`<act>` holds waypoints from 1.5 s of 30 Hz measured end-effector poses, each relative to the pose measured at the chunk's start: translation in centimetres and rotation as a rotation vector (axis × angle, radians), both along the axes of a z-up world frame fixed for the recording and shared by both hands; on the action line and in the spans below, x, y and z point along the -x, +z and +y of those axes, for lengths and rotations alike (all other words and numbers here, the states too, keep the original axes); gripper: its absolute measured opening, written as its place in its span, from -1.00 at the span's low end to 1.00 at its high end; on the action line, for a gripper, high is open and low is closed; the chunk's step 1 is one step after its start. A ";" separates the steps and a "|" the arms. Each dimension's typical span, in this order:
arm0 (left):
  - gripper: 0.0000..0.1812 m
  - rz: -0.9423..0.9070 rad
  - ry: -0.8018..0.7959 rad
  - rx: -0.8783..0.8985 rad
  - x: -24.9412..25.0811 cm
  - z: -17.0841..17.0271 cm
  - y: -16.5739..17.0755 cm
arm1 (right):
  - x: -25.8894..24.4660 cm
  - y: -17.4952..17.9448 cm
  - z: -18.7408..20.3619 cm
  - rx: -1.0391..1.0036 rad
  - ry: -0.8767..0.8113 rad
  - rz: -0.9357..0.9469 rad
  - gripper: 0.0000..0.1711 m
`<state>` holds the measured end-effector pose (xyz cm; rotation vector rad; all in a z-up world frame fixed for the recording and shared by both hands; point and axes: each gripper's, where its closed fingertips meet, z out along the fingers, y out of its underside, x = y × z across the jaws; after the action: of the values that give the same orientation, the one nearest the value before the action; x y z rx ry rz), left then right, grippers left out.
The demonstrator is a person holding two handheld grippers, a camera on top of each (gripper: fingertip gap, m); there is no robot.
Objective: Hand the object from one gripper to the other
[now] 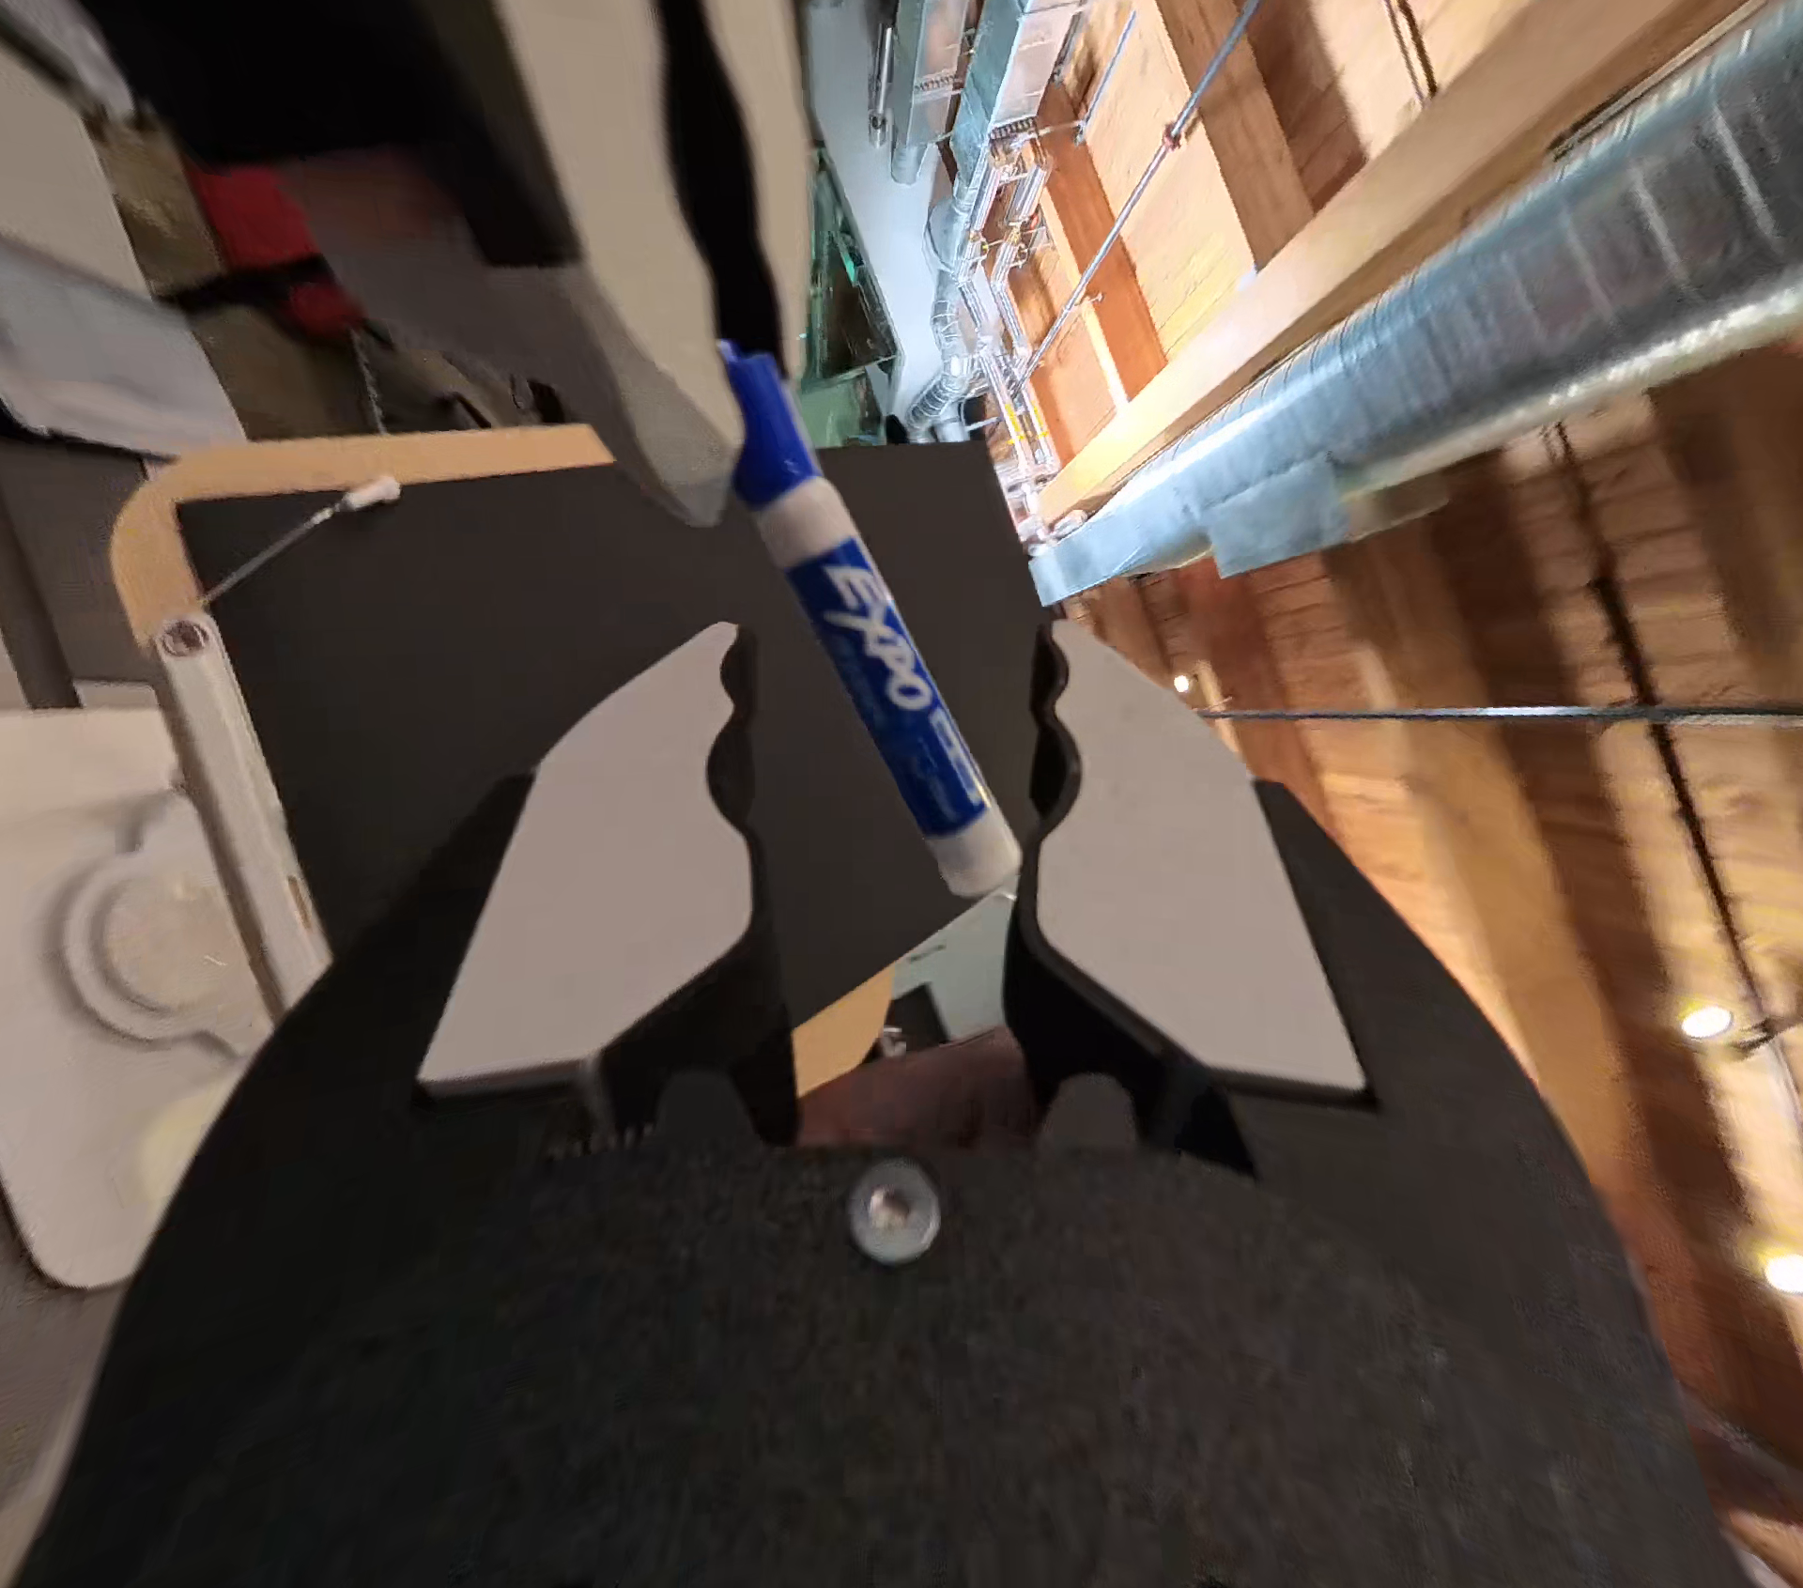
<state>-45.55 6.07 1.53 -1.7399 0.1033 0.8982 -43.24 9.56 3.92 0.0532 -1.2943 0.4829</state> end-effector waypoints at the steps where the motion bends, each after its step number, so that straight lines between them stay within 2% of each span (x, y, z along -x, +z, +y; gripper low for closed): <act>1: -0.77 -0.008 -0.010 0.011 -0.2 0.3 -0.2 | 0.4 -0.6 -0.2 -0.048 -0.021 0.011 -0.39; 6: -0.77 -0.015 -0.018 0.069 -0.8 0.9 -1.0 | 1.4 -1.8 -0.9 -0.166 -0.063 0.077 -0.78; 15: -0.77 -0.036 -0.019 0.078 -0.8 0.9 -1.5 | 1.7 -2.3 -1.0 -0.217 -0.071 0.068 -0.79; 18: -0.71 -0.081 -0.062 0.008 -1.2 0.6 -0.8 | 2.0 -2.7 -0.8 -0.247 -0.094 0.067 -0.79; 22: -0.56 -0.255 -0.211 -0.133 -3.4 -0.1 1.2 | 2.4 -3.0 -1.0 -0.308 -0.105 0.124 -0.78; 25: -0.64 -0.414 -0.238 -0.288 -3.9 -0.8 3.5 | 1.7 -3.8 -3.0 -0.400 -0.023 0.220 -0.79; 27: -0.68 -0.553 -0.266 -0.315 -3.7 -0.9 3.5 | 0.6 -4.6 -5.0 -0.446 0.065 0.282 -0.79; 29: -0.59 -0.656 -0.271 -0.208 -2.5 -0.5 1.9 | -1.0 -5.6 -7.2 -0.494 0.178 0.351 -0.79; 31: -0.37 -0.799 -0.292 -0.049 -1.7 0.2 -0.1 | -2.2 -6.1 -8.7 -0.515 0.231 0.411 -0.79; 33: -0.28 -1.012 -0.386 0.138 -2.8 0.6 -2.2 | -3.2 -6.4 -10.0 -0.522 0.262 0.464 -0.78; 36: -0.11 -1.305 -0.391 0.359 -3.7 -0.3 -5.1 | -3.7 -7.0 -11.5 -0.541 0.283 0.495 -0.78; 37: -0.16 -1.354 -0.404 0.397 -4.1 -0.7 -5.6 | -3.7 -7.3 -11.8 -0.546 0.284 0.504 -0.79; 39: -0.43 -1.406 -0.415 0.412 -4.6 -1.2 -6.1 | -3.4 -7.8 -12.2 -0.563 0.281 0.501 -0.77; 41: -0.79 -1.439 -0.470 0.430 -5.5 -1.7 -6.1 | -3.1 -8.2 -12.3 -0.568 0.283 0.491 -0.80; 45: -0.80 -1.408 -0.442 0.436 -5.3 -2.2 -6.6 | -3.1 -9.1 -12.5 -0.552 0.335 0.464 -0.79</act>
<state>-40.26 3.89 -5.10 -2.2512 -0.2594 -0.8141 -40.11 -2.90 -5.17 0.8089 -0.9256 0.3539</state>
